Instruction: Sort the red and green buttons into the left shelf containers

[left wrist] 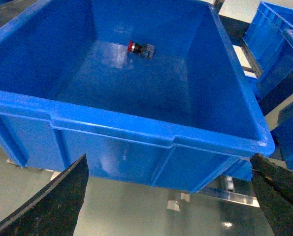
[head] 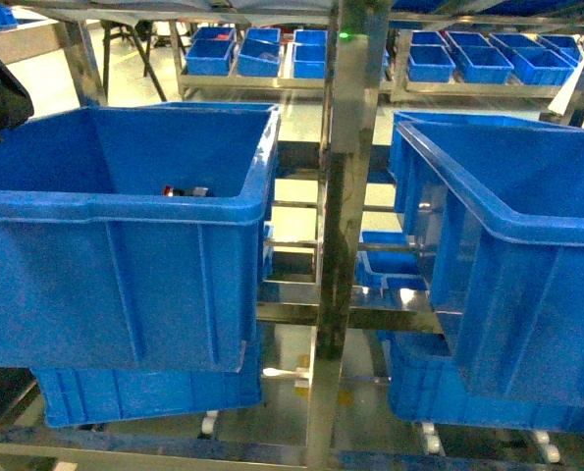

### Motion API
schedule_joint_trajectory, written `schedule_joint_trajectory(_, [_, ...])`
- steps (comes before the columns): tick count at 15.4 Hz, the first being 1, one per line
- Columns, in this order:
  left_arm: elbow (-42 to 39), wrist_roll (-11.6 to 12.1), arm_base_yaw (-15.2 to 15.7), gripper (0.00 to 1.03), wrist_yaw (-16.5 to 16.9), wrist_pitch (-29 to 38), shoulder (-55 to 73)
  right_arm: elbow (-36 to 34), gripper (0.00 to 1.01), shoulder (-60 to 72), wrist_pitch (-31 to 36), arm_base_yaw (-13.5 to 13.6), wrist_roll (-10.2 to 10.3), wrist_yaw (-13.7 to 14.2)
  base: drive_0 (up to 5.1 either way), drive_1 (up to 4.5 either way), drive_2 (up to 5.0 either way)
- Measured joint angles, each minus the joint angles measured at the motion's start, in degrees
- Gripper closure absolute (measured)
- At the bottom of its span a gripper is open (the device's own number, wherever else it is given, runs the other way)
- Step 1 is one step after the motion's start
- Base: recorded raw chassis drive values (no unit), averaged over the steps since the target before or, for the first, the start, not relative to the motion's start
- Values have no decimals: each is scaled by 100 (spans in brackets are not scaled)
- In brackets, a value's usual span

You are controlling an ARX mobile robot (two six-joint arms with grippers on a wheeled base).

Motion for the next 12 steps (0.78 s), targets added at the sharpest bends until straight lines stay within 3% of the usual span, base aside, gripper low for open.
schedule_joint_trajectory(1, [-20, 4, 2, 5, 0, 131, 0, -407, 16, 105, 1311, 46, 7, 343, 0, 0, 0])
schedule_joint_trajectory(2, [-520, 415, 101, 13, 138, 1576, -131, -774, 25, 24, 1954, 46, 17, 413, 0, 0, 0])
schedule_joint_trajectory(3, [-1049, 909, 249, 22, 282, 2500, -387, -1003, 34, -127, 2302, 63, 17, 431, 0, 0, 0])
schedule_joint_trajectory(4, [-1733, 1558, 501, 35, 476, 3414, -728, -1049, 47, -409, 2352, 63, 20, 452, 0, 0, 0])
schedule_joint_trajectory(5, [-2155, 1989, 789, 49, 695, 3952, -1012, -1084, 62, -719, 2232, 66, 20, 459, 0, 0, 0])
schedule_joint_trajectory(6, [-2396, 2197, 1012, 65, 933, 3991, -1314, -1231, 78, -999, 1989, 66, 20, 452, 0, 0, 0])
schedule_joint_trajectory(7, [-2660, 2299, 1213, 80, 1178, 3956, -1569, -1349, 93, -1244, 1766, 66, 20, 457, 0, 0, 0])
schedule_joint_trajectory(8, [-2796, 2337, 1314, 89, 1311, 3906, -1711, -1394, 100, -1390, 1749, 66, 11, 461, 0, 0, 0])
schedule_joint_trajectory(10, [-2929, 2341, 1447, 100, 1416, 3864, -1882, -1523, 99, -1412, 2026, 66, 37, 461, 0, 0, 0])
schedule_joint_trajectory(12, [-3165, 2347, 1709, 101, 1635, 3729, -2302, -1580, 99, -1840, 1493, 66, 42, 461, 0, 0, 0])
